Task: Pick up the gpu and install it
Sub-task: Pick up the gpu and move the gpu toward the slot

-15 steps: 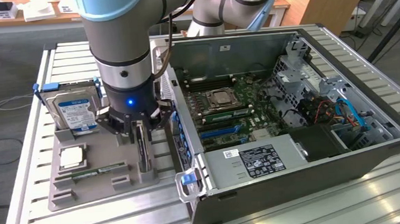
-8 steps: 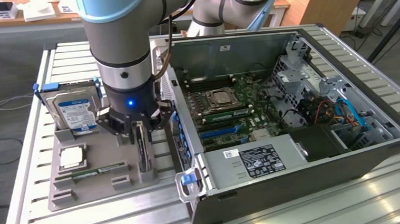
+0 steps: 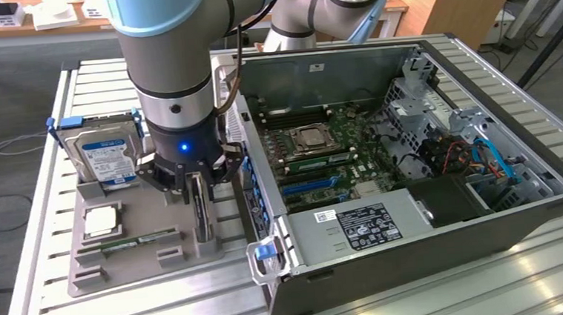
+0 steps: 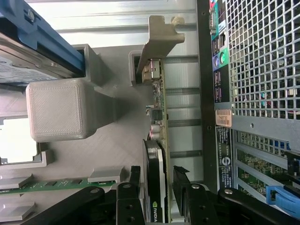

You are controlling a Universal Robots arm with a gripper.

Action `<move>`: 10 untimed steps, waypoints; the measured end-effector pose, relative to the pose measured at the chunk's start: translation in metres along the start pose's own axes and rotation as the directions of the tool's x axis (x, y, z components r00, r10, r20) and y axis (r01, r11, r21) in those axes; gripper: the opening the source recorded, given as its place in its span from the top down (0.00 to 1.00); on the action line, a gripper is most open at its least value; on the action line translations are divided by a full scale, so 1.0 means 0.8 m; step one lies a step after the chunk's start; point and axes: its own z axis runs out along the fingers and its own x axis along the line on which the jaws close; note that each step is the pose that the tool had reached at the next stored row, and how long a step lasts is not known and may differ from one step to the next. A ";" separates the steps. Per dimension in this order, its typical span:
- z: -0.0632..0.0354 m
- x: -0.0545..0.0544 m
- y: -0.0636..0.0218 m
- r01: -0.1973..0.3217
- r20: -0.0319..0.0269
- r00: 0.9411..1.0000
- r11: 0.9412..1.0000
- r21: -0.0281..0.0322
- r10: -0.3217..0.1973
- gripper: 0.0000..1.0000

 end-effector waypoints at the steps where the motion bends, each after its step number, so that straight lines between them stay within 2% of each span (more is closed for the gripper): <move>1: 0.000 0.000 0.000 0.000 0.000 1.000 1.000 0.000 0.000 0.58; 10: 0.000 0.000 0.000 0.000 0.000 1.000 1.000 0.000 0.000 0.58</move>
